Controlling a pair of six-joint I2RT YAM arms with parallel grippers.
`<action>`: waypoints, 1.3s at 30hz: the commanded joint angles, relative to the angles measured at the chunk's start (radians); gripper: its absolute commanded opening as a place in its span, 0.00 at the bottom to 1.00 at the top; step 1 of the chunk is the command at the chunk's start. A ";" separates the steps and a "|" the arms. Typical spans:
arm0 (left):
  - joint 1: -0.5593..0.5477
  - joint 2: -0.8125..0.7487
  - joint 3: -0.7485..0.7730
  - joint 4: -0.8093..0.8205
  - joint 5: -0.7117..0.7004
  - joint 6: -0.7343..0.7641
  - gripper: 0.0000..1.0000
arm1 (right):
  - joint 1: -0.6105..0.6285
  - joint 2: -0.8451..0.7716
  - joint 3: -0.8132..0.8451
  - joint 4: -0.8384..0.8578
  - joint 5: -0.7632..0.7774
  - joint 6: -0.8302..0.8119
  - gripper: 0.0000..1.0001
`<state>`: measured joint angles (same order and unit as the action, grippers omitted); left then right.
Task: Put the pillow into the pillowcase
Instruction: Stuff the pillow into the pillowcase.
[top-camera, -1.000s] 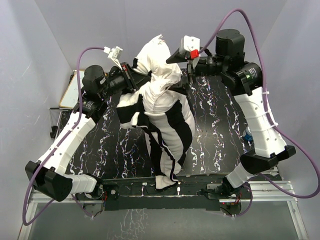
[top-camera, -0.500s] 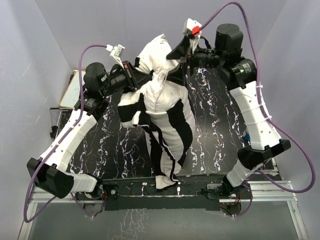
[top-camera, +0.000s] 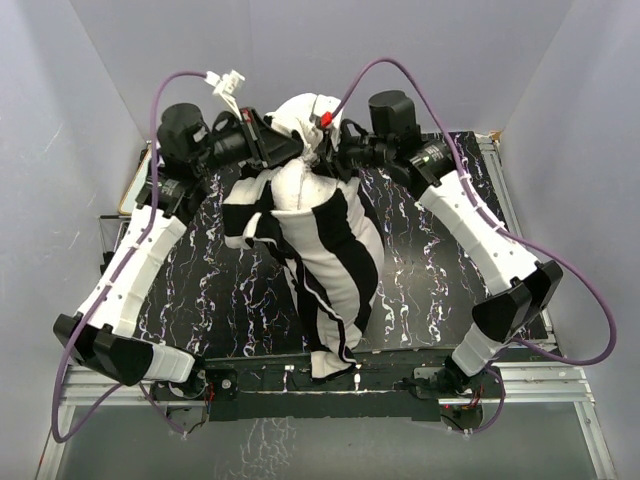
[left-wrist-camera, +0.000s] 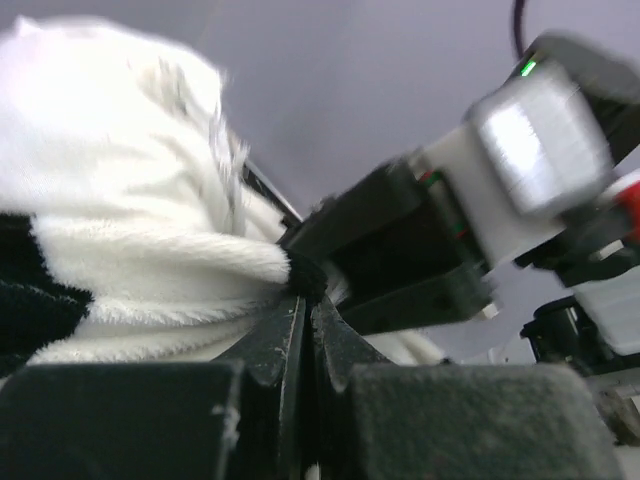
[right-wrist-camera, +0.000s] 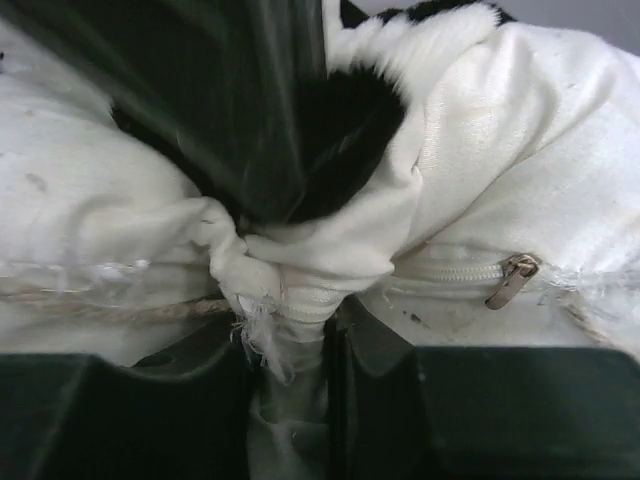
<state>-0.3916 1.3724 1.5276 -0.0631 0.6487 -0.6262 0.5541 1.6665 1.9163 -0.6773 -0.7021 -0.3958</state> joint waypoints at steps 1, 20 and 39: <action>0.029 -0.051 0.186 -0.069 0.036 0.015 0.00 | 0.071 0.002 -0.203 -0.241 0.173 -0.170 0.19; 0.041 -0.241 0.097 0.007 0.059 -0.152 0.00 | 0.138 0.072 -0.306 0.025 0.401 -0.027 0.08; 0.043 -0.280 -0.212 0.213 0.034 -0.460 0.00 | 0.125 0.128 -0.485 0.704 0.239 0.664 0.08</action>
<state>-0.3134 1.1416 1.4071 0.0284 0.5278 -1.0603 0.6052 1.7031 1.5387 0.0551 -0.5663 0.0372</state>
